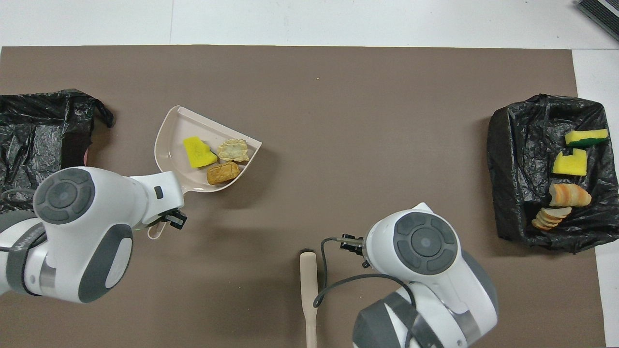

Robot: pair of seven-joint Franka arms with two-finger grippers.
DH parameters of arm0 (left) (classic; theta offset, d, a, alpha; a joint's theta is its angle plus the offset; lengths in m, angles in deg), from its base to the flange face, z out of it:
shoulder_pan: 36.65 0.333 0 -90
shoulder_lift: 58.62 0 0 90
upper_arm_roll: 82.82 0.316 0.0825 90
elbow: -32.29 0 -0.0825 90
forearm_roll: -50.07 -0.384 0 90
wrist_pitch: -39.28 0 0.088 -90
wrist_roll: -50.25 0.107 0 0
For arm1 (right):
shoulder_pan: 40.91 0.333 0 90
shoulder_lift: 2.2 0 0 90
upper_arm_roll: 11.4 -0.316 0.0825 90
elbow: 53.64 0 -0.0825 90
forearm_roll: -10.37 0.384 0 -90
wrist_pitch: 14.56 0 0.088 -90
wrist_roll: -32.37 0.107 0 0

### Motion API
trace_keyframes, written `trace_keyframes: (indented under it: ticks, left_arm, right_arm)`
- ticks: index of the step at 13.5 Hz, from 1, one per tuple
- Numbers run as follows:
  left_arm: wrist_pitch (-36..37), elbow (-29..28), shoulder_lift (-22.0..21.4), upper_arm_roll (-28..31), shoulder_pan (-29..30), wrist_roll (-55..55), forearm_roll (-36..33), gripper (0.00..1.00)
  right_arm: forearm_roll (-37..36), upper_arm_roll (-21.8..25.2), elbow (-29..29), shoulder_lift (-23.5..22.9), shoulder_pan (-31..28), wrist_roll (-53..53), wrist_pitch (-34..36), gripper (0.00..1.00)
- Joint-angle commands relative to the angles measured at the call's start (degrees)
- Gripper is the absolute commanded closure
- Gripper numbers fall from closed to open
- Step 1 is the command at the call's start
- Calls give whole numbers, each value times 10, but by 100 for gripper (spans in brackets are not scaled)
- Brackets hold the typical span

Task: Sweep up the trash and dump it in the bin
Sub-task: 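Carry the dustpan with the left gripper over the nearer trash bag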

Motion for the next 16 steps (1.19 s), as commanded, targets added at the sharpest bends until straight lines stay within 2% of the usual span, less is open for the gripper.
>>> trace_keyframes:
  ticks: [1, 3, 6, 9, 11, 14, 16]
  left_arm:
    - [20, 19, -28, -1, 29, 25, 4, 100]
    - [68, 44, -37, 1, 57, 49, 6, 100]
    - [162, 115, -33, 6, 118, 141, 52, 100]
    - [238, 175, -28, 10, 211, 248, 72, 100]
    - [271, 197, -19, 10, 282, 337, 75, 100]
    - [274, 212, -13, 22, 347, 444, 37, 100]
    - [255, 235, 3, 23, 372, 518, -54, 100]
  right_arm:
    - [-20, -7, -45, -28, -60, -16, -7, 0]
    - [-19, -8, -90, -38, -118, -72, 0, 0]
    - [-12, -6, -127, -30, -191, -159, 27, 0]
    - [-18, -4, -222, -31, -229, -200, 137, 0]
    - [-18, 7, -269, -31, -252, -232, 179, 0]
    - [-25, 8, -340, -37, -279, -258, 249, 0]
    - [-54, 8, -386, -41, -288, -282, 284, 0]
